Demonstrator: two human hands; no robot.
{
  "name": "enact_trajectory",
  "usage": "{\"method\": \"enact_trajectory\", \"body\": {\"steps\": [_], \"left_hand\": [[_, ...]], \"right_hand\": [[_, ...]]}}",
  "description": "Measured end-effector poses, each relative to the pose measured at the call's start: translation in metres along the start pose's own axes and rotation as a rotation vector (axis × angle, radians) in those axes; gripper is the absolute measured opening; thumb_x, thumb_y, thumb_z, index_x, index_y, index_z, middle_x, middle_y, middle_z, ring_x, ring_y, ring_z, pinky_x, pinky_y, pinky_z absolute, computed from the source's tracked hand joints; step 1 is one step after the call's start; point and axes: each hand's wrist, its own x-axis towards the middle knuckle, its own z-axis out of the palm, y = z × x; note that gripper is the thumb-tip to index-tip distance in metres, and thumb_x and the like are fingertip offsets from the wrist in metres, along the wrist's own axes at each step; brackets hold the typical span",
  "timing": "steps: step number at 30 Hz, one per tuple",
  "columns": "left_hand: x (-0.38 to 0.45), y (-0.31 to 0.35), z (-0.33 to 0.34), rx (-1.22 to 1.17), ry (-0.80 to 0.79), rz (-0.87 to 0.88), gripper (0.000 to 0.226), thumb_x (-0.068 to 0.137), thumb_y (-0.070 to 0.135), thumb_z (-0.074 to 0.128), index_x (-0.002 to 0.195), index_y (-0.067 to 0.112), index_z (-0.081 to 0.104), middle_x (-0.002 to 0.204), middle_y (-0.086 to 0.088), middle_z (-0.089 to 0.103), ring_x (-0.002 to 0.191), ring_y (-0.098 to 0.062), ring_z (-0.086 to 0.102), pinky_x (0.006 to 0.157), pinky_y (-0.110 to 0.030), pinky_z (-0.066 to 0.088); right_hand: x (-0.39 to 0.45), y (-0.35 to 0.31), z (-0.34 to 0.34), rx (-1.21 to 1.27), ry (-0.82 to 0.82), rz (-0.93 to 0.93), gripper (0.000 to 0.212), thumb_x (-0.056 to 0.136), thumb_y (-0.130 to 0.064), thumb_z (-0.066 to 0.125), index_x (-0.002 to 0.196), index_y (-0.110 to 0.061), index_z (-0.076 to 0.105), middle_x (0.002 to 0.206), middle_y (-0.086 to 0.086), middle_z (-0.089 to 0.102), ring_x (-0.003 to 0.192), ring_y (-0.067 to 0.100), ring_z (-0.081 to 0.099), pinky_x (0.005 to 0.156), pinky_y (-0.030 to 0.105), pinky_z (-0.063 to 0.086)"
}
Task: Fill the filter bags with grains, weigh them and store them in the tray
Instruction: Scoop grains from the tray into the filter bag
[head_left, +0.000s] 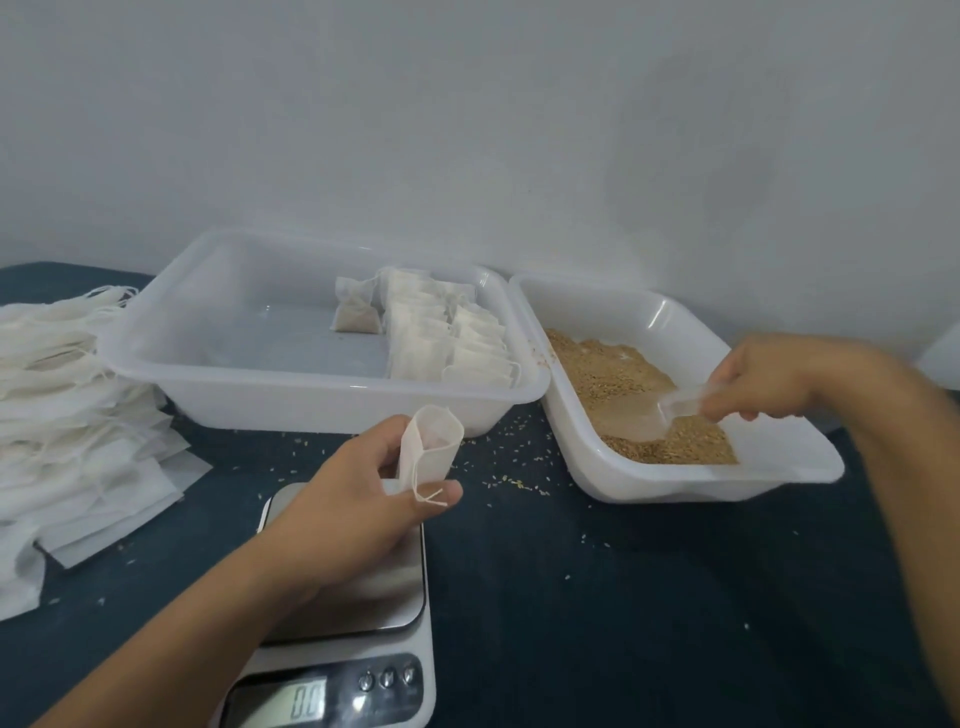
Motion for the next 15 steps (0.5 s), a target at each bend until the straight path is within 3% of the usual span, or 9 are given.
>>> {"method": "enact_trajectory", "body": {"steps": [3, 6, 8, 12, 15], "left_hand": [[-0.001, 0.001, 0.0, 0.019, 0.012, -0.006, 0.023, 0.087, 0.024, 0.08, 0.089, 0.04, 0.064, 0.083, 0.017, 0.065, 0.077, 0.002, 0.058, 0.079, -0.027, 0.046], [-0.002, 0.001, 0.0, 0.04, 0.029, -0.024, 0.024, 0.087, 0.027, 0.08, 0.098, 0.042, 0.064, 0.094, 0.012, 0.069, 0.086, -0.001, 0.062, 0.081, -0.023, 0.047], [-0.001, -0.001, 0.0, 0.04, 0.03, -0.031, 0.026, 0.087, 0.029, 0.081, 0.102, 0.041, 0.063, 0.099, 0.01, 0.069, 0.092, -0.005, 0.063, 0.083, -0.023, 0.048], [0.0, -0.001, 0.0, 0.017, 0.039, -0.031, 0.028, 0.074, 0.044, 0.075, 0.098, 0.039, 0.062, 0.093, 0.007, 0.066, 0.091, -0.013, 0.062, 0.084, -0.029, 0.048], [0.0, -0.002, 0.003, -0.009, 0.068, -0.037, 0.03, 0.072, 0.045, 0.074, 0.098, 0.035, 0.063, 0.093, 0.002, 0.066, 0.093, -0.02, 0.061, 0.083, -0.034, 0.049]], "right_hand": [[0.015, -0.018, 0.018, 0.069, 0.041, -0.012, 0.036, 0.08, -0.056, 0.078, 0.091, -0.022, 0.079, 0.085, 0.001, 0.068, 0.06, 0.015, 0.051, 0.056, 0.026, 0.041], [0.029, -0.029, 0.038, 0.155, 0.105, -0.057, 0.053, 0.086, -0.061, 0.072, 0.122, -0.022, 0.073, 0.122, 0.004, 0.068, 0.084, 0.014, 0.058, 0.073, 0.031, 0.045], [0.031, -0.029, 0.047, 0.231, 0.142, -0.049, 0.06, 0.088, -0.06, 0.07, 0.129, -0.018, 0.07, 0.134, 0.005, 0.065, 0.092, 0.016, 0.056, 0.08, 0.033, 0.044], [0.025, -0.01, 0.06, 0.416, 0.185, -0.016, 0.054, 0.088, -0.062, 0.07, 0.116, -0.016, 0.073, 0.108, -0.002, 0.068, 0.088, 0.014, 0.063, 0.073, 0.033, 0.049], [0.019, 0.001, 0.069, 0.57, 0.26, -0.003, 0.048, 0.086, -0.061, 0.073, 0.099, -0.015, 0.075, 0.095, -0.001, 0.071, 0.087, 0.02, 0.067, 0.077, 0.038, 0.054]]}}
